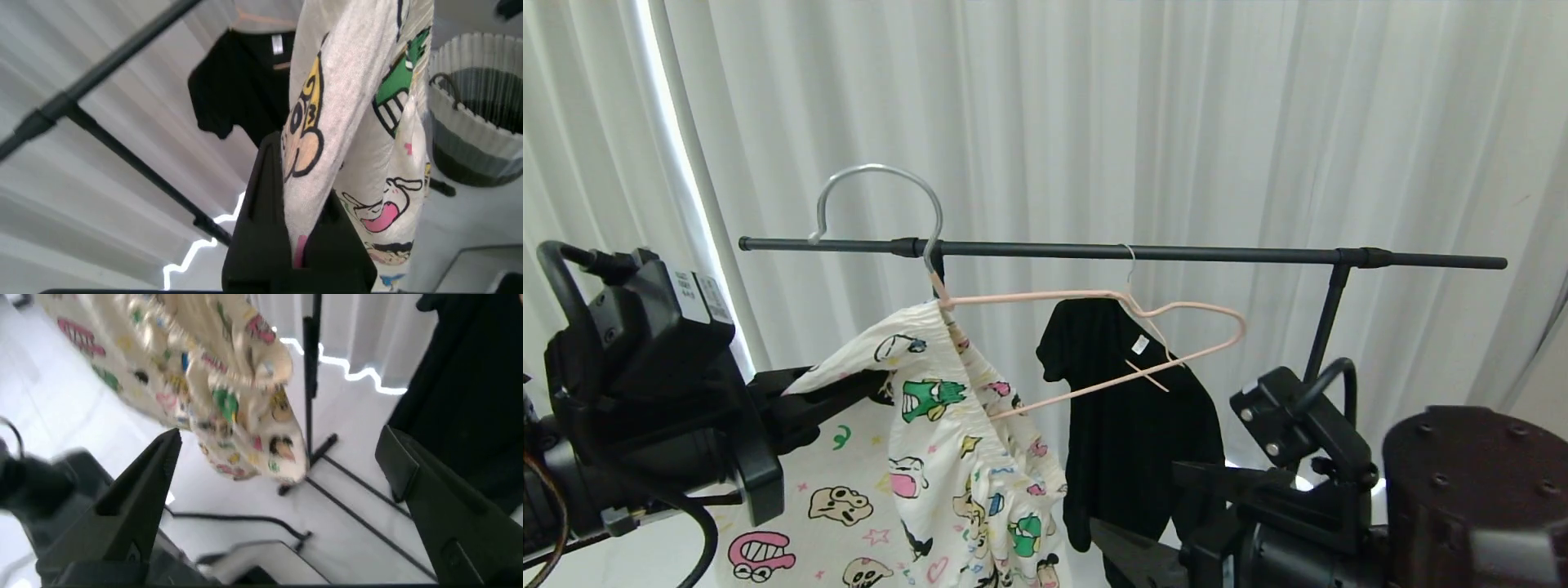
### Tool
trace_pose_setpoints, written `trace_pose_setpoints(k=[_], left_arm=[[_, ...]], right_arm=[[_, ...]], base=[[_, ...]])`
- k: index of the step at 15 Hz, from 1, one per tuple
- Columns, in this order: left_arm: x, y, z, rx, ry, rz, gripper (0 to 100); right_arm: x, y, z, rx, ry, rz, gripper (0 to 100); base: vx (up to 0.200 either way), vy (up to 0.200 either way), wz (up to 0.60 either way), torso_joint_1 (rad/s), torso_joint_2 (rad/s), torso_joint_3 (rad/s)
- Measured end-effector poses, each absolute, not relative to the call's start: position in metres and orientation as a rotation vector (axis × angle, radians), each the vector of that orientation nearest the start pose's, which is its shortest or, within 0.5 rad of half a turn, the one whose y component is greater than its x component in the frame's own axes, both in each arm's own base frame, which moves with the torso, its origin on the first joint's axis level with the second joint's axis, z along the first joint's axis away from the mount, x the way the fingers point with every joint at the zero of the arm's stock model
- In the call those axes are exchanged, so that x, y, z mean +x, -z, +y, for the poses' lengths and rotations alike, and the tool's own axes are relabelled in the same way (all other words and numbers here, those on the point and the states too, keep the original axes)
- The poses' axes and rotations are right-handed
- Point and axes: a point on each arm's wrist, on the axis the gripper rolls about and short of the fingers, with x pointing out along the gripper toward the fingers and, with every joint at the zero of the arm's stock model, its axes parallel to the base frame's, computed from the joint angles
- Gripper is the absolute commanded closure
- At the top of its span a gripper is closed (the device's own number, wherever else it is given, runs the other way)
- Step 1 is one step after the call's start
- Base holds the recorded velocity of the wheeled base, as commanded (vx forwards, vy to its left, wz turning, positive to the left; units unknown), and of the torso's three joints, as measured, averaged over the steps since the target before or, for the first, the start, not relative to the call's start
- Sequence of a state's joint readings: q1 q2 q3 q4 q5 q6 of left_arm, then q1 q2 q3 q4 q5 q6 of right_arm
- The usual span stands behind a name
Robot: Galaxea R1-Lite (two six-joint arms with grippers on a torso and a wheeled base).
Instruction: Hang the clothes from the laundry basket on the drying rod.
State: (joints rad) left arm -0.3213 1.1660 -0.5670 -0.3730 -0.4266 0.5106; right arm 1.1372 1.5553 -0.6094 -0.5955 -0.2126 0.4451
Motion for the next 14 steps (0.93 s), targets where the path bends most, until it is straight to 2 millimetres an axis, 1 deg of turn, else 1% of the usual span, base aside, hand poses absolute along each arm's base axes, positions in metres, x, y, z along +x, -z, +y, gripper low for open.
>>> trace_pose_setpoints(k=[3,4,6,9,14], left_arm=[[0.157,-0.225,-0.068,0.475,0.814,0.004,100],[0.157,-0.227,-0.07,0.476,0.824,-0.004,100],[0.158,-0.23,-0.072,0.476,0.831,-0.013,100],[0.162,-0.235,-0.074,0.476,0.829,-0.026,100],[0.171,-0.245,-0.076,0.435,0.791,-0.026,100]], right_arm=[[0.13,-0.169,0.258,0.245,-0.756,0.47,0],[0.135,-0.167,0.267,0.259,-0.732,0.473,0],[0.14,-0.159,0.276,0.25,-0.713,0.487,0],[0.139,-0.149,0.282,0.224,-0.701,0.506,0],[0.14,-0.135,0.281,0.18,-0.63,0.517,0]], base=[[0.0,0.0,0.0,0.0,0.0,0.0],[0.0,0.0,0.0,0.0,0.0,0.0],[0.0,0.0,0.0,0.0,0.0,0.0],[0.0,0.0,0.0,0.0,0.0,0.0],[0.0,0.0,0.0,0.0,0.0,0.0]])
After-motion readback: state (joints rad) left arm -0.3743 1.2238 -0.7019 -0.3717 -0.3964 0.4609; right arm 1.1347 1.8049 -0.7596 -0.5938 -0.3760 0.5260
